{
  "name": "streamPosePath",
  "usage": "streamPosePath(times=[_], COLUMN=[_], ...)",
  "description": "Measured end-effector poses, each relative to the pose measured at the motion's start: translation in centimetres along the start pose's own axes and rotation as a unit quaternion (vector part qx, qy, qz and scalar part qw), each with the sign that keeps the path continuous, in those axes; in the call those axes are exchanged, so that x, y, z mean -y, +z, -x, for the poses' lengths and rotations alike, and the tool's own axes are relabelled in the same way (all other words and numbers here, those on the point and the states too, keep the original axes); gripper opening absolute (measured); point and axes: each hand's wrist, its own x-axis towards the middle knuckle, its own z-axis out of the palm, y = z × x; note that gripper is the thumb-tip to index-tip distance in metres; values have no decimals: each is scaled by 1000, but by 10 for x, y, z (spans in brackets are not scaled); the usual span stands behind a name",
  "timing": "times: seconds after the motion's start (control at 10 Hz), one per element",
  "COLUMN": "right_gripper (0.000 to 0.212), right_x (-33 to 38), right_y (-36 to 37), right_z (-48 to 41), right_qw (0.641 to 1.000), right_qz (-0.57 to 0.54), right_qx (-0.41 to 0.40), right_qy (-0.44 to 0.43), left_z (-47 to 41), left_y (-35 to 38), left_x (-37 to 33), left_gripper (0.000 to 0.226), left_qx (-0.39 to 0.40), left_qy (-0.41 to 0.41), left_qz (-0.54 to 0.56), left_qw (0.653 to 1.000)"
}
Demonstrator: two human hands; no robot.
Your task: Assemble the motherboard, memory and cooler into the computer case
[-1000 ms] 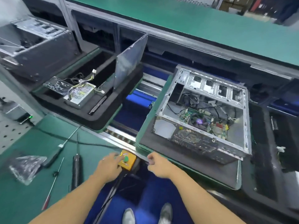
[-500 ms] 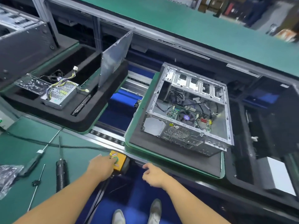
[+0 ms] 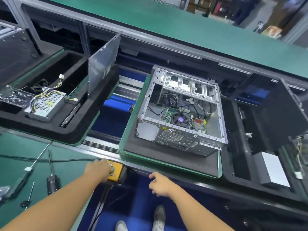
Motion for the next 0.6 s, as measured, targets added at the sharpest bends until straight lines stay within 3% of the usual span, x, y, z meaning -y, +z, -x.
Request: streamPosePath(times=[0.1, 0.2, 0.4, 0.5, 0.6], right_gripper=[45, 39, 25, 20, 20], right_x=[-1, -12, -74, -102, -121], right_y=[-5, -14, -44, -59, -75], right_z=[4, 13, 47, 65, 84], right_qw=[1000, 1000, 998, 992, 977], right_qz=[15, 3, -44, -112, -198], right_qx=[-9, -16, -28, -31, -72], right_qy=[-15, -16, 39, 53, 15], left_z=[6, 16, 41, 48, 55], left_y=[-8, -3, 47, 64, 66], left_x=[-2, 4, 21, 12, -4], left_gripper=[54, 34, 16, 20, 25], left_qx=[-48, -127, -132, -111, -94], left_qy=[-33, -74, -64, -81, -91], left_qz=[57, 186, 426, 577, 640], left_qw=[997, 971, 893, 805, 757])
